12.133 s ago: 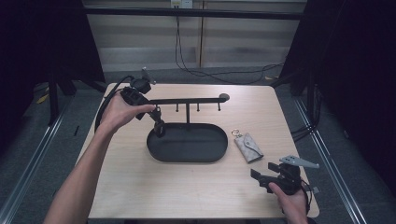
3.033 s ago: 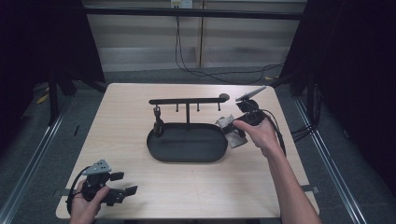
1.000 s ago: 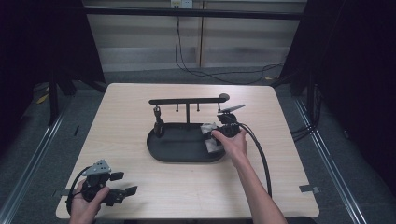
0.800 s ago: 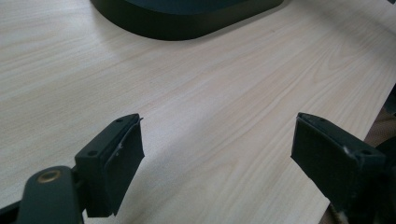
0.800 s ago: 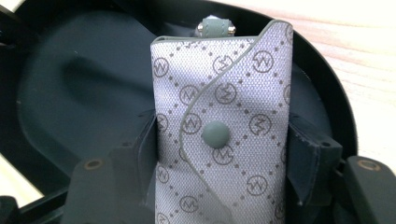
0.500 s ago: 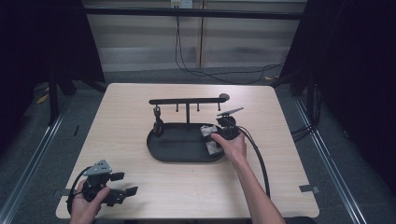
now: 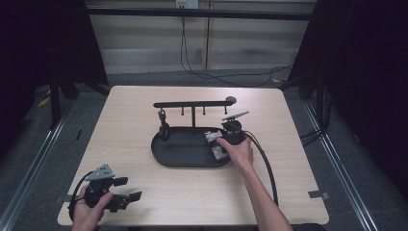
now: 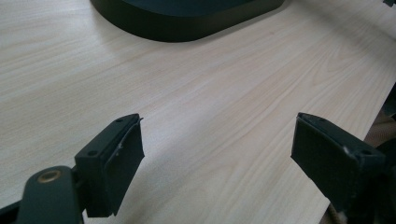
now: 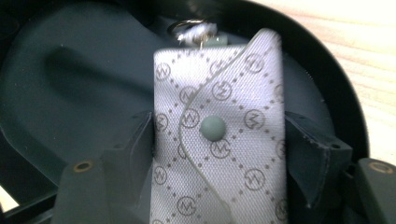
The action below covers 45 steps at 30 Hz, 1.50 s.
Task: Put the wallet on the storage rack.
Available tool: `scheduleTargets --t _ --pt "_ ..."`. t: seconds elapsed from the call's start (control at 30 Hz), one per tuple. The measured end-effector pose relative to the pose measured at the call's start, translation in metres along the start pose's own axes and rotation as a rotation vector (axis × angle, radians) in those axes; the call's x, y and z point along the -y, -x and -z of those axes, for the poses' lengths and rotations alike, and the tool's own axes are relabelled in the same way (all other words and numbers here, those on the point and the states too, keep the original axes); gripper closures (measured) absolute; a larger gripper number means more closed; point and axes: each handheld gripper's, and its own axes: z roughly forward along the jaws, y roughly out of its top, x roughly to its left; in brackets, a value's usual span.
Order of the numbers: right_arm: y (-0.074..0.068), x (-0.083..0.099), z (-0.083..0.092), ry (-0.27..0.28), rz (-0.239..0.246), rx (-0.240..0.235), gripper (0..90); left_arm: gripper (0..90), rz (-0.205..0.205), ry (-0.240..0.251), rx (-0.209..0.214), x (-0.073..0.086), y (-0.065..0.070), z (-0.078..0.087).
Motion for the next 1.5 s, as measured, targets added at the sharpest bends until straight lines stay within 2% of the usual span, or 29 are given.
scheduleTargets --t 0.23,0.37,0.63,0.73,0.87,1.0,1.2,1.3,1.5 --pt "0.000 0.000 0.008 0.028 0.010 0.008 28.9 16.4 0.003 -0.001 0.001 0.000 0.000 0.000" --pt "0.001 0.000 0.016 0.069 0.028 -0.004 28.3 16.4 0.007 0.003 0.001 0.000 0.000 -0.001" --pt "0.003 0.001 0.039 0.134 0.047 -0.004 27.7 16.4 0.017 0.016 -0.008 0.000 -0.004 0.001" --pt "0.005 0.003 0.049 0.148 0.053 0.007 27.8 16.4 0.031 0.027 -0.028 0.001 -0.006 0.002" --pt "0.014 0.007 0.063 0.171 0.051 -0.009 26.4 16.4 0.037 0.028 -0.027 0.001 -0.007 0.002" --pt "0.020 0.017 0.068 0.174 0.050 0.018 25.3 16.4 0.037 0.027 -0.035 0.001 -0.007 0.002" --pt "0.030 0.032 0.078 0.195 0.042 0.023 21.8 16.4 0.042 0.033 -0.042 0.001 -0.007 0.002" --pt "0.034 0.039 0.088 0.229 0.042 0.022 19.2 16.4 0.041 0.034 -0.040 0.002 -0.007 0.003" --pt "0.043 0.057 0.099 0.259 0.027 0.011 19.7 16.4 0.035 0.043 -0.038 0.003 -0.007 0.005"
